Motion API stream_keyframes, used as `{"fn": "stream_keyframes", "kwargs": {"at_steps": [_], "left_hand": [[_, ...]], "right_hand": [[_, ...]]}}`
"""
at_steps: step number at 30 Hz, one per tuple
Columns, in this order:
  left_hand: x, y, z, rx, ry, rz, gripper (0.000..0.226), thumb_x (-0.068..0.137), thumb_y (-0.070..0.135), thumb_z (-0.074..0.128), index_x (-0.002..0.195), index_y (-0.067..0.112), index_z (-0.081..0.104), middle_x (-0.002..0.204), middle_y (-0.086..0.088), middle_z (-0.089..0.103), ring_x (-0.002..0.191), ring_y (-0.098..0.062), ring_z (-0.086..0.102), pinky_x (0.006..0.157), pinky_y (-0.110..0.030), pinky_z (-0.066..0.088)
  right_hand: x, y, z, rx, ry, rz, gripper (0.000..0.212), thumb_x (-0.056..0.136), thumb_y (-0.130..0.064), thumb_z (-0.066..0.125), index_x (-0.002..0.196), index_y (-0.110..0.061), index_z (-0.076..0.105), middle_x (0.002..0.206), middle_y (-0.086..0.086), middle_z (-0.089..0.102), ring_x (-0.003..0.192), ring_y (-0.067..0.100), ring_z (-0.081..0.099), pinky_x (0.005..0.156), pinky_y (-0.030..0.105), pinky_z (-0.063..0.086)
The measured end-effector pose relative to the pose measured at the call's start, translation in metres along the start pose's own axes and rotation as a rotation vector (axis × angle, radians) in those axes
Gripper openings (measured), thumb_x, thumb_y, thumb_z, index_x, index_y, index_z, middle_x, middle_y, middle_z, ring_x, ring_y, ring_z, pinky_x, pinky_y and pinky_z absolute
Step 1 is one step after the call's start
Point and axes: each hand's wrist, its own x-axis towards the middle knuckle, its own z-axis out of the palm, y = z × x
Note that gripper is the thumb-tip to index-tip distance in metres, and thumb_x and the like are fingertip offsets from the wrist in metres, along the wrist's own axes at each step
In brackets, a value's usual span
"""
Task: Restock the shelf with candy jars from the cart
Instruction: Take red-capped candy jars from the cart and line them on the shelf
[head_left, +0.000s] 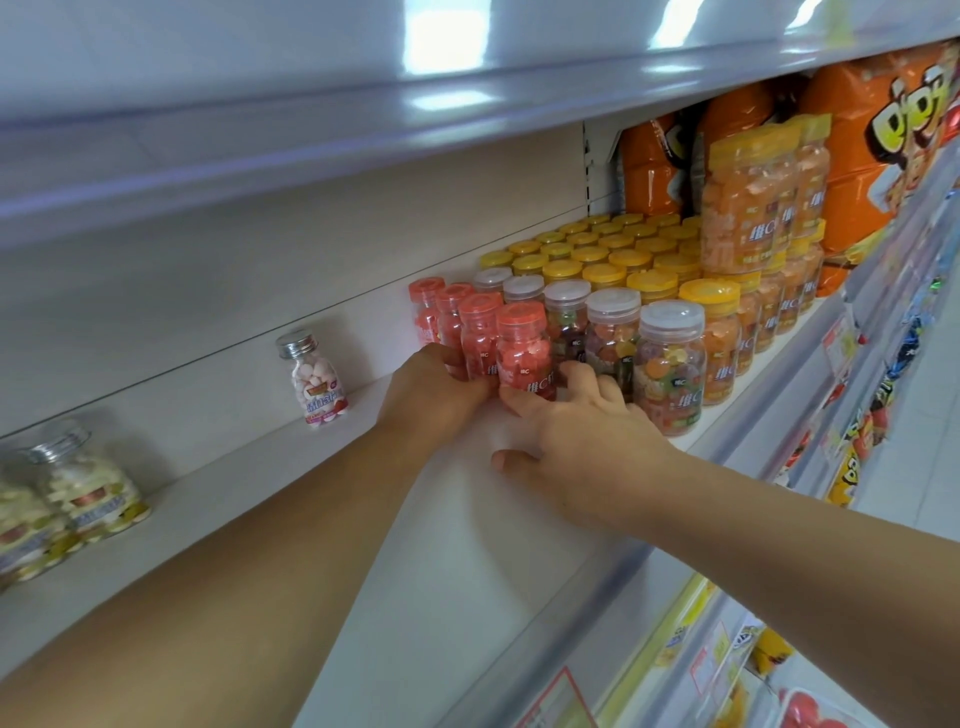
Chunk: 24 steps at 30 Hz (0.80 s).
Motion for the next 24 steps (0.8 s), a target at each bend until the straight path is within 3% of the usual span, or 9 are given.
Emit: {"fn": "stream_keyframes", "kwargs": {"at_steps": [4, 7, 13, 17, 20, 24], "left_hand": [[0.001, -0.001, 0.001, 0.018, 0.024, -0.008, 0.016, 0.086, 0.035, 0.072, 0.089, 0.034, 0.056, 0.085, 0.013, 0.061, 0.083, -0.009, 0.058, 0.062, -0.017, 0.041], [0.000, -0.002, 0.000, 0.024, 0.020, -0.012, 0.017, 0.086, 0.034, 0.072, 0.085, 0.036, 0.055, 0.082, 0.016, 0.058, 0.078, -0.004, 0.055, 0.062, -0.016, 0.040], [0.003, -0.002, 0.000, 0.054, 0.035, -0.016, 0.018, 0.085, 0.037, 0.073, 0.096, 0.029, 0.061, 0.081, 0.016, 0.058, 0.076, -0.001, 0.054, 0.061, -0.016, 0.039], [0.002, -0.001, 0.001, 0.056, 0.044, -0.048, 0.027, 0.083, 0.039, 0.075, 0.101, 0.025, 0.061, 0.088, 0.010, 0.059, 0.086, -0.012, 0.059, 0.067, -0.024, 0.042], [-0.008, 0.002, -0.005, 0.042, 0.051, -0.052, 0.024, 0.083, 0.042, 0.076, 0.089, 0.031, 0.054, 0.086, 0.011, 0.058, 0.079, -0.007, 0.057, 0.063, -0.023, 0.041], [-0.043, 0.016, -0.021, 0.200, 0.116, 0.025, 0.011, 0.091, 0.039, 0.067, 0.094, 0.030, 0.061, 0.084, 0.015, 0.062, 0.072, 0.000, 0.057, 0.056, -0.020, 0.040]], "right_hand": [[0.004, -0.001, 0.000, 0.013, -0.008, 0.001, 0.058, 0.097, -0.057, 0.044, 0.150, -0.043, 0.025, 0.151, 0.010, 0.018, 0.140, 0.034, 0.019, 0.112, 0.047, 0.027], [0.004, -0.001, 0.001, 0.014, -0.002, 0.001, 0.059, 0.097, -0.055, 0.045, 0.151, -0.042, 0.024, 0.149, 0.010, 0.019, 0.139, 0.034, 0.020, 0.111, 0.047, 0.027], [0.006, -0.001, 0.003, -0.003, 0.018, 0.018, 0.060, 0.097, -0.054, 0.044, 0.151, -0.042, 0.021, 0.147, 0.010, 0.018, 0.138, 0.035, 0.019, 0.111, 0.047, 0.028], [0.004, -0.001, 0.003, -0.005, 0.014, 0.024, 0.059, 0.097, -0.055, 0.044, 0.151, -0.042, 0.022, 0.147, 0.011, 0.018, 0.138, 0.034, 0.019, 0.111, 0.047, 0.028], [-0.006, 0.000, -0.003, 0.004, 0.034, 0.004, 0.049, 0.097, -0.054, 0.043, 0.145, -0.042, 0.037, 0.144, 0.007, 0.028, 0.135, 0.032, 0.025, 0.110, 0.046, 0.029], [-0.040, 0.014, -0.018, 0.057, 0.129, -0.137, 0.033, 0.098, -0.047, 0.046, 0.129, -0.041, 0.058, 0.139, -0.007, 0.050, 0.131, 0.023, 0.038, 0.110, 0.041, 0.032]]}}
